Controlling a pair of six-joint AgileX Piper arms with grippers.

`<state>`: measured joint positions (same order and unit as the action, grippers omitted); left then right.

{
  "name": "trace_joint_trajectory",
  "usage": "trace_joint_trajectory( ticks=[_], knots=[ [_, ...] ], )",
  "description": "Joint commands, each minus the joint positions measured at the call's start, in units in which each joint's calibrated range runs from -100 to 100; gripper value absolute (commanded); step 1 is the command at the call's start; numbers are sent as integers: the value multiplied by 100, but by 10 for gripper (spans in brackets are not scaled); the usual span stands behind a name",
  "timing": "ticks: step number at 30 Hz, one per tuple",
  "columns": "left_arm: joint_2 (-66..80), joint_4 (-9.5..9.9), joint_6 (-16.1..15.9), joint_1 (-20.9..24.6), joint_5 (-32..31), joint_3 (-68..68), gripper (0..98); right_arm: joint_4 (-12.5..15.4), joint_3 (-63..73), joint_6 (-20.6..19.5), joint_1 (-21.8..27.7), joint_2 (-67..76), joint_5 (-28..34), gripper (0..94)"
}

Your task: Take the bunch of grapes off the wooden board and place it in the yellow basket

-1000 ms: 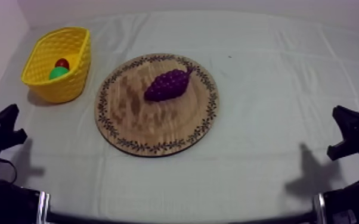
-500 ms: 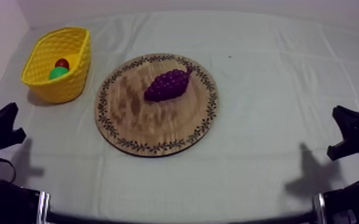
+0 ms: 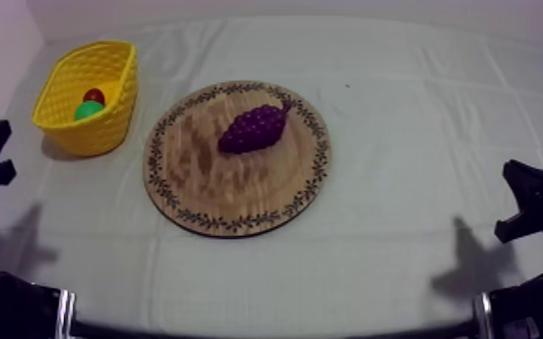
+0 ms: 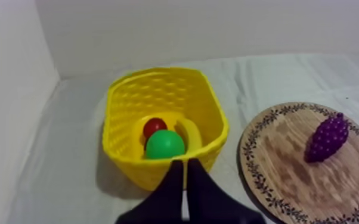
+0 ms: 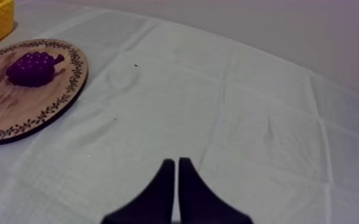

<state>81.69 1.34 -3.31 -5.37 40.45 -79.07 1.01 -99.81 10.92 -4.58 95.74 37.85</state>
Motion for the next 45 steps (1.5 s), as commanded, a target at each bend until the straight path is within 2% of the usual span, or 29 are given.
trace_joint_trajectory(
  ticks=[1, 7, 10, 15, 19, 26, 35, 41, 45],
  knots=[
    [-692, 43, 20, -61, 245, 919, 0, -1, 3, 4, -2, 1, -3, 4],
    [-1749, 224, 160, -328, 545, 2095, 0, -1, 3, 1, -2, 1, -3, 4],
    [-2149, 418, 303, -535, 604, 2517, 0, -1, 3, 3, -2, 1, -3, 4],
    [-2866, 859, 648, -1011, 959, 3180, 0, -1, 3, 4, -2, 1, -3, 4],
    [-3408, 1005, 775, -1328, 1283, 3726, 0, -1, 3, 1, -2, 1, -3, 4],
    [-4208, 949, 754, -1759, 1451, 4692, 0, -1, 3, 0, -2, 1, -3, 4],
    [-5292, 802, 476, -2290, 1815, 5624, 0, -1, 3, 4, -2, 1, -3, 4],
    [-5973, 574, 236, -2509, 2064, 6017, 0, -1, 3, 5, -2, 1, -3, 4],
    [-6334, 499, 131, -2611, 1958, 6073, 0, -1, 3, 5, -2, 1, -3, 4]
  ],
)
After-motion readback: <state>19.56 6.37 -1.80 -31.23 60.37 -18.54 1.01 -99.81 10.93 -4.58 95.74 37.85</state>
